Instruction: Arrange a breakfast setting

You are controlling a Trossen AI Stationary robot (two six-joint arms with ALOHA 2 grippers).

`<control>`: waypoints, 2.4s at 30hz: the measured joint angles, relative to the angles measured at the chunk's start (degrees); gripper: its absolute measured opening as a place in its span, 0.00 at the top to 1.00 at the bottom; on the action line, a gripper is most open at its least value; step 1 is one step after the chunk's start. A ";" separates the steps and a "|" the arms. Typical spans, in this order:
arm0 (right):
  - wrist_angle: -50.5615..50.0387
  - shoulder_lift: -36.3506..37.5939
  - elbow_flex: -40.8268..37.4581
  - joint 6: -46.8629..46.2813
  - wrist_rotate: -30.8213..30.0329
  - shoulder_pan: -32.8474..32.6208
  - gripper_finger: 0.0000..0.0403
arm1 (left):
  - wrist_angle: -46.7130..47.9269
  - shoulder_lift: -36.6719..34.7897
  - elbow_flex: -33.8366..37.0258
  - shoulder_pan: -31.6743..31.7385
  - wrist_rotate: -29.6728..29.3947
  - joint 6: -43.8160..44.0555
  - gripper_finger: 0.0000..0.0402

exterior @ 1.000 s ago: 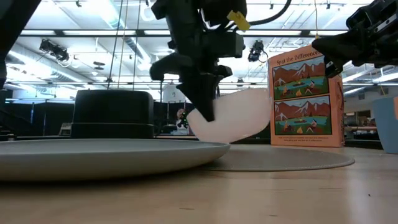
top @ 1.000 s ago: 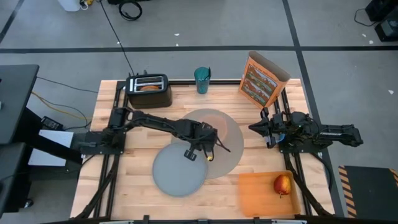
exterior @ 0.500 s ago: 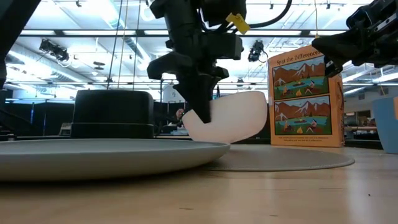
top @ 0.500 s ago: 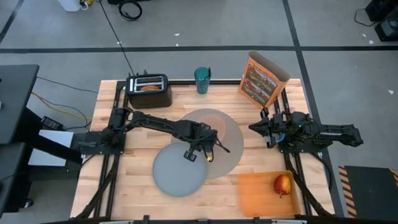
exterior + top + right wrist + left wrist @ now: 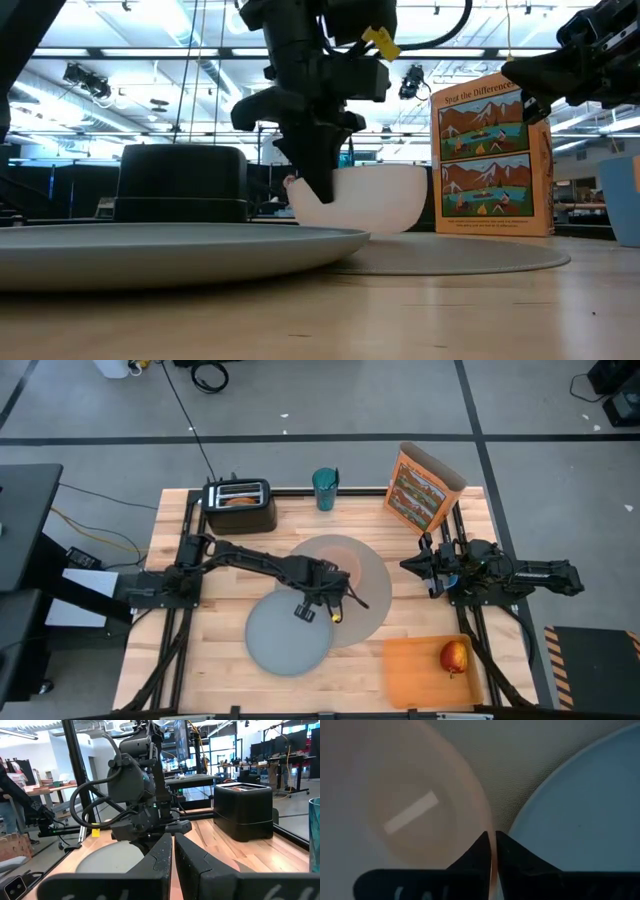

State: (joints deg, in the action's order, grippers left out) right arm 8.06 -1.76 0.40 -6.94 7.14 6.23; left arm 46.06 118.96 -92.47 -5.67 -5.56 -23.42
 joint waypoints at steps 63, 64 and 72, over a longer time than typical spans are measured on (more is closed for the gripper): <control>2.65 -0.48 0.00 1.07 -0.33 -0.01 0.93 | -60.38 -38.03 49.92 -22.48 -13.40 24.26 0.74; 3.53 -0.48 -0.02 0.76 -0.33 0.01 0.93 | -62.99 -38.03 51.57 -22.28 -13.40 24.26 0.74; 16.94 -0.69 -0.02 -2.45 -1.29 -0.03 0.93 | -79.09 -38.03 59.02 -21.10 -13.38 24.19 0.74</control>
State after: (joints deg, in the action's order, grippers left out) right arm 25.01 -2.45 0.38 -9.39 5.84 6.20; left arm -33.03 80.93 -33.45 -26.76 -18.94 0.77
